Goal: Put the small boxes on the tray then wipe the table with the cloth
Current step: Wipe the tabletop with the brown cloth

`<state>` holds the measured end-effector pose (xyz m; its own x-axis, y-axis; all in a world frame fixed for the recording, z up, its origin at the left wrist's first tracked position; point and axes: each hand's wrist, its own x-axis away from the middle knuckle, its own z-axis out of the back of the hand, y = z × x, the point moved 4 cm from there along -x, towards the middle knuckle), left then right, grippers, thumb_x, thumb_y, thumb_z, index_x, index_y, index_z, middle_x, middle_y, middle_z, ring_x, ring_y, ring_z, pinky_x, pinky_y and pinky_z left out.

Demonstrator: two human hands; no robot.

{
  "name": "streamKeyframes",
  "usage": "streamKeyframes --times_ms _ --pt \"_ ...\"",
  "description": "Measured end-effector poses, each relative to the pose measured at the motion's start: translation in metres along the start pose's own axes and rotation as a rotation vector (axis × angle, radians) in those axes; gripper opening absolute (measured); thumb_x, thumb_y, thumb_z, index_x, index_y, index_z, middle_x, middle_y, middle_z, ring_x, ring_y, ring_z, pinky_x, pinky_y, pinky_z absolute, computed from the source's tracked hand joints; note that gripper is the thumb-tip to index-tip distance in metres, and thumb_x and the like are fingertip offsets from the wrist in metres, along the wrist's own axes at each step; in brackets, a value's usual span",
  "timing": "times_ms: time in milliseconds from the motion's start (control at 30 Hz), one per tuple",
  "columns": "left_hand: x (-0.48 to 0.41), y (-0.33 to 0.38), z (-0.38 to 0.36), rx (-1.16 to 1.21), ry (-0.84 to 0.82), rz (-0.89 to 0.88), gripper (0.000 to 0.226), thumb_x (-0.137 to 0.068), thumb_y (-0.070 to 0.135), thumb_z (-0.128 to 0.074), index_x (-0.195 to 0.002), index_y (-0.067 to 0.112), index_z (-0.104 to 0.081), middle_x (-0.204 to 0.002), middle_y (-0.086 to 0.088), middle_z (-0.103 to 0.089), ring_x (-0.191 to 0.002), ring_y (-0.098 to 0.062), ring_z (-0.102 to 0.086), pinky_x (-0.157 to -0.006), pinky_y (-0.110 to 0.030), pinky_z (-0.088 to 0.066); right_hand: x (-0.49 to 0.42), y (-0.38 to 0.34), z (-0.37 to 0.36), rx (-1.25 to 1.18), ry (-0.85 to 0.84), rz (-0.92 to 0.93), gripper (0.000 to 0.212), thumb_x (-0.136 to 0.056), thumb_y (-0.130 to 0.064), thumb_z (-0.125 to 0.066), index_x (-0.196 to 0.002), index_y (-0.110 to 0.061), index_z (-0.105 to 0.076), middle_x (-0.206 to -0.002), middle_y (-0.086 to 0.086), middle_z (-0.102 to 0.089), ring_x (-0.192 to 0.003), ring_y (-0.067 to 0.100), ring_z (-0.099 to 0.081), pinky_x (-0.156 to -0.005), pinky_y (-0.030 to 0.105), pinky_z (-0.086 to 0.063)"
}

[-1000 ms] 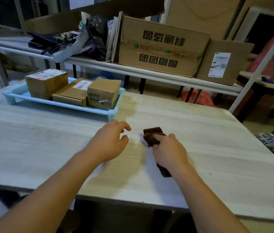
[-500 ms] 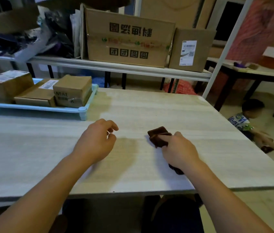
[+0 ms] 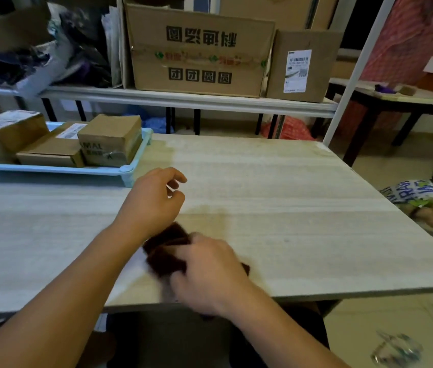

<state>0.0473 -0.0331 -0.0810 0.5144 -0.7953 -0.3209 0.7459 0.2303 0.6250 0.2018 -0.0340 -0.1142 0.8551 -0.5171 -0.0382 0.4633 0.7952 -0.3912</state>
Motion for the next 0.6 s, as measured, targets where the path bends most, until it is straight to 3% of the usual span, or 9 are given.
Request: streamKeyframes --times_ms 67,167,233,333,467,600 --pt "0.003 0.004 0.003 -0.018 -0.013 -0.032 0.029 -0.091 0.018 -0.061 -0.117 0.03 -0.064 -0.108 0.006 -0.061 -0.095 -0.011 -0.06 -0.08 -0.031 -0.05 -0.005 -0.016 -0.002 -0.132 -0.137 0.103 0.031 -0.088 -0.031 -0.064 -0.115 -0.028 -0.078 -0.099 0.0 -0.065 -0.09 0.024 -0.062 -0.077 0.035 -0.051" --pt "0.007 0.001 0.014 -0.048 -0.033 -0.04 0.03 -0.09 0.02 -0.063 -0.119 0.03 -0.064 -0.11 0.005 -0.061 -0.097 -0.012 -0.061 -0.083 -0.034 -0.052 -0.025 0.009 0.016 -0.161 0.029 0.051 0.038 -0.087 -0.03 -0.06 -0.121 -0.03 -0.076 -0.092 -0.006 -0.054 -0.09 0.024 -0.062 -0.073 0.034 -0.047" --pt "0.009 -0.006 0.019 -0.044 -0.031 -0.01 0.031 -0.09 0.02 -0.064 -0.12 0.03 -0.063 -0.111 0.005 -0.061 -0.098 -0.012 -0.061 -0.082 -0.032 -0.05 -0.034 0.018 0.014 0.0 0.081 0.041 0.043 -0.092 -0.031 -0.059 -0.133 -0.036 -0.07 -0.102 -0.008 -0.051 -0.097 0.023 -0.059 -0.078 0.034 -0.047" --pt "0.015 -0.011 0.02 -0.044 -0.037 0.006 0.032 -0.091 0.021 -0.063 -0.122 0.03 -0.063 -0.111 0.004 -0.061 -0.098 -0.013 -0.061 -0.084 -0.036 -0.053 -0.025 0.003 -0.002 0.026 -0.047 0.155 0.044 -0.091 -0.028 -0.06 -0.133 -0.038 -0.071 -0.116 -0.005 -0.061 -0.104 0.022 -0.061 -0.085 0.036 -0.052" --pt "0.02 -0.015 0.021 -0.044 -0.051 -0.001 0.031 -0.091 0.024 -0.062 -0.121 0.031 -0.063 -0.111 0.005 -0.061 -0.097 -0.014 -0.061 -0.086 -0.04 -0.055 -0.023 0.006 0.007 -0.195 -0.24 0.222 0.04 -0.086 -0.019 -0.065 -0.119 -0.036 -0.079 -0.096 -0.009 -0.06 -0.086 0.013 -0.063 -0.078 0.033 -0.055" --pt "0.014 -0.017 0.027 0.047 -0.035 0.029 0.022 -0.096 0.031 -0.059 -0.117 0.033 -0.065 -0.108 0.008 -0.064 -0.095 -0.007 -0.061 -0.079 -0.028 -0.052 -0.039 0.032 0.043 -0.554 -0.09 0.1 0.049 -0.083 -0.004 -0.063 -0.114 -0.038 -0.082 -0.102 0.0 -0.068 -0.079 0.021 -0.072 -0.072 0.034 -0.06"
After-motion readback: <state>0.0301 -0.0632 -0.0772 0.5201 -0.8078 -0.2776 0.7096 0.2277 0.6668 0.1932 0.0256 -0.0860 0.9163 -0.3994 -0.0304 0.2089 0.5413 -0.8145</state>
